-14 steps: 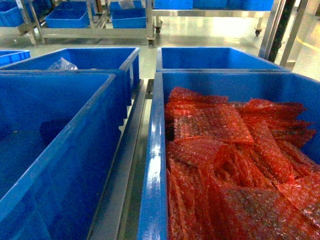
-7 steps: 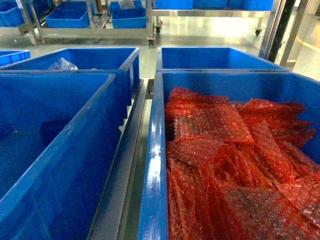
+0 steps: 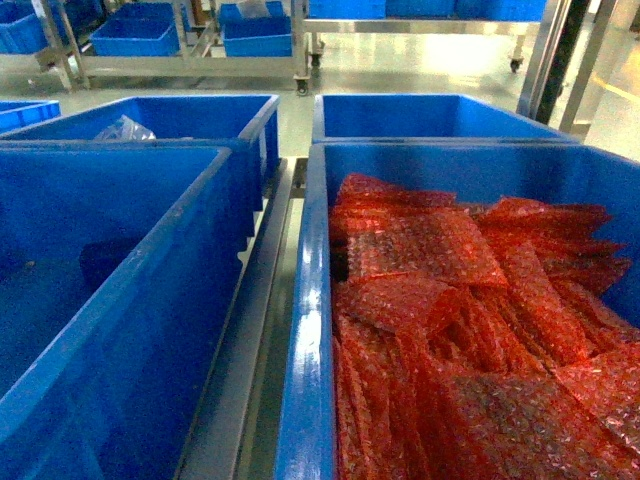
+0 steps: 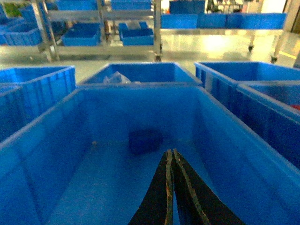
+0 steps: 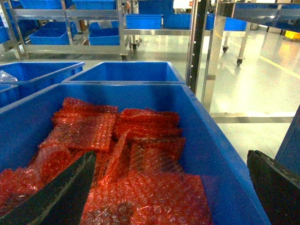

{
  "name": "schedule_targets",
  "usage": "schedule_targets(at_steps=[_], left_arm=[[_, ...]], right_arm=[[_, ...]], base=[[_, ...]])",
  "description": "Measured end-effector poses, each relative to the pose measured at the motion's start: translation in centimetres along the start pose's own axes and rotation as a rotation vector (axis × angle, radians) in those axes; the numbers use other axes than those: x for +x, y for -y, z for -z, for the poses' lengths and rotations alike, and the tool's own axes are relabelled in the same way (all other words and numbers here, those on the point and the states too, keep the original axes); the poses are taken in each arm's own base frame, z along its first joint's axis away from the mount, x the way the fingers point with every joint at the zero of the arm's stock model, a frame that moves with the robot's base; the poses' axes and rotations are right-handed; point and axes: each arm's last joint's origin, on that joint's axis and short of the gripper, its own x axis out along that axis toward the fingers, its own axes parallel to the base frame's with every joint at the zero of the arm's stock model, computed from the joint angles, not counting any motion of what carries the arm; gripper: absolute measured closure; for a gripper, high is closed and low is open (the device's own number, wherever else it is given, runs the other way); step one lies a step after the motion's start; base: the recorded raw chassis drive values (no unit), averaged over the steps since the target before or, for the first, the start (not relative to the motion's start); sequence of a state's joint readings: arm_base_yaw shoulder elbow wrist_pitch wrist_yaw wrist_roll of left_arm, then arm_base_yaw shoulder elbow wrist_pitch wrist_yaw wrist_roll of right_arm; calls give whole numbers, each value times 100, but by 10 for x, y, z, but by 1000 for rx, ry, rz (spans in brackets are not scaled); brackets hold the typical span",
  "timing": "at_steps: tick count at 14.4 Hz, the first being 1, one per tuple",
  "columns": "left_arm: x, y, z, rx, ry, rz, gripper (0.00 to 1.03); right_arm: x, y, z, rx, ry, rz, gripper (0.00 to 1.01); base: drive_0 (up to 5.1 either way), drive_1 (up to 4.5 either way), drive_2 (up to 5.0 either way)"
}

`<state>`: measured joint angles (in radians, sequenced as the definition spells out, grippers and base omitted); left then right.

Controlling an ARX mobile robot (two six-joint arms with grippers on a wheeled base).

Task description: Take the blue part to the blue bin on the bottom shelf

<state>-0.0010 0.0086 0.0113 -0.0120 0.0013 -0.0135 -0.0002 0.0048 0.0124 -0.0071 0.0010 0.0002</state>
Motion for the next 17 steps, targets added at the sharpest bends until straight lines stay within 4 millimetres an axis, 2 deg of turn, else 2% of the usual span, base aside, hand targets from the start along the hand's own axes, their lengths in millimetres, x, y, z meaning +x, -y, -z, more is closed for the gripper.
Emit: schedule_targets(at_steps=[10, 14, 17], left_arm=[[0, 0, -1, 0, 8, -1, 101], [0, 0, -1, 0, 8, -1, 54], [0, 0, -1, 0, 8, -1, 14]], right_arm=[[0, 0, 0, 0, 2, -1, 3], [0, 0, 0, 0, 2, -1, 3], [0, 0, 0, 0, 2, -1, 3]], base=[[0, 0, 0], [0, 0, 0], [0, 0, 0]])
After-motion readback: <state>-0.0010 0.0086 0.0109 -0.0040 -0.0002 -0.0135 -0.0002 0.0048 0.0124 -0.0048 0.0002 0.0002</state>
